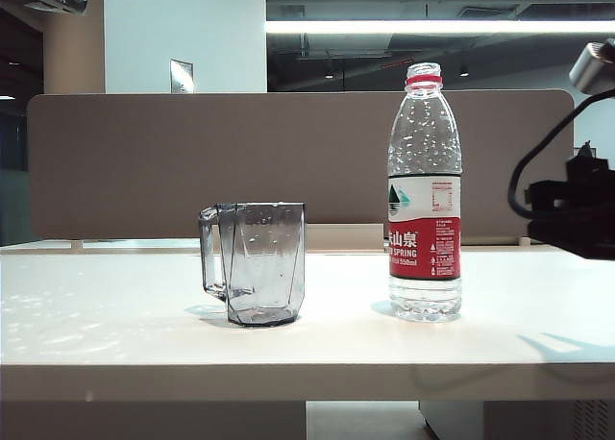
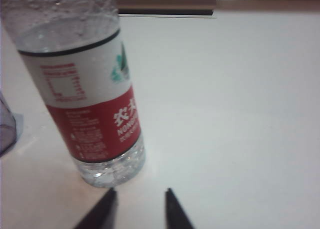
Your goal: Pick up the mineral water bottle on the table and pour water into the mug until it's half full.
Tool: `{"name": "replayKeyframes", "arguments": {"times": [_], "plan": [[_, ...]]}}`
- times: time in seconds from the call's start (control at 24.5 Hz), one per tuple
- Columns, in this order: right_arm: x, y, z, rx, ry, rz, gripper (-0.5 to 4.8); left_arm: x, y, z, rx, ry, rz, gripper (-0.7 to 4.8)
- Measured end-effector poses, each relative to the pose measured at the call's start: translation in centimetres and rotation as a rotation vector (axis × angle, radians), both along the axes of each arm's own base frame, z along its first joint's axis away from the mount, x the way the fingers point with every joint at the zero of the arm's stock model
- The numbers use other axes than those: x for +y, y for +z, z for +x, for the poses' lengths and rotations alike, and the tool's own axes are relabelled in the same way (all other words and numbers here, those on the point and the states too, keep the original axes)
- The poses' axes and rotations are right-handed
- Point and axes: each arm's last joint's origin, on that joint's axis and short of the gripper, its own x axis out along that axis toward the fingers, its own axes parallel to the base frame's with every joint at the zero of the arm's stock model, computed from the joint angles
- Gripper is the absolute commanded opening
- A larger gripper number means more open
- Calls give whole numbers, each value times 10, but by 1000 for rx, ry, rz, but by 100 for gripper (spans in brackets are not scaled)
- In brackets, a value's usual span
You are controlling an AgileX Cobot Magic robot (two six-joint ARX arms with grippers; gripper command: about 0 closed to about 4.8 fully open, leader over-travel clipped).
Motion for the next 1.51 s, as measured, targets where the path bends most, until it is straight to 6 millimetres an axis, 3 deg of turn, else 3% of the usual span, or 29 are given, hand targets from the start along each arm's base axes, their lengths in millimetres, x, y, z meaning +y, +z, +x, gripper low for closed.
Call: {"name": "replayKeyframes", "arguments": {"times": [0.12, 0.65, 0.74, 0.78, 0.82, 0.9, 1.02, 1.51], "plan": [[2, 0, -1, -3, 2, -3, 279, 0, 0, 0, 0, 0, 0, -5], [6, 0, -2, 11, 118, 21, 279, 0, 0, 0, 0, 0, 0, -4], [5, -1, -1, 12, 64, 10, 317, 0, 0, 0, 0, 0, 0, -5], [5, -1, 1, 15, 45, 4, 369, 0, 0, 0, 0, 0, 0, -4], [7, -3, 4, 22, 34, -3, 389, 0, 0, 0, 0, 0, 0, -4], [11, -7, 9, 44, 47, -10, 393, 0, 0, 0, 0, 0, 0, -4], [16, -11, 18, 19, 53, 4, 445, 0, 0, 0, 0, 0, 0, -4], [45, -16, 63, -38, 126, 50, 446, 0, 0, 0, 0, 0, 0, -4]]}}
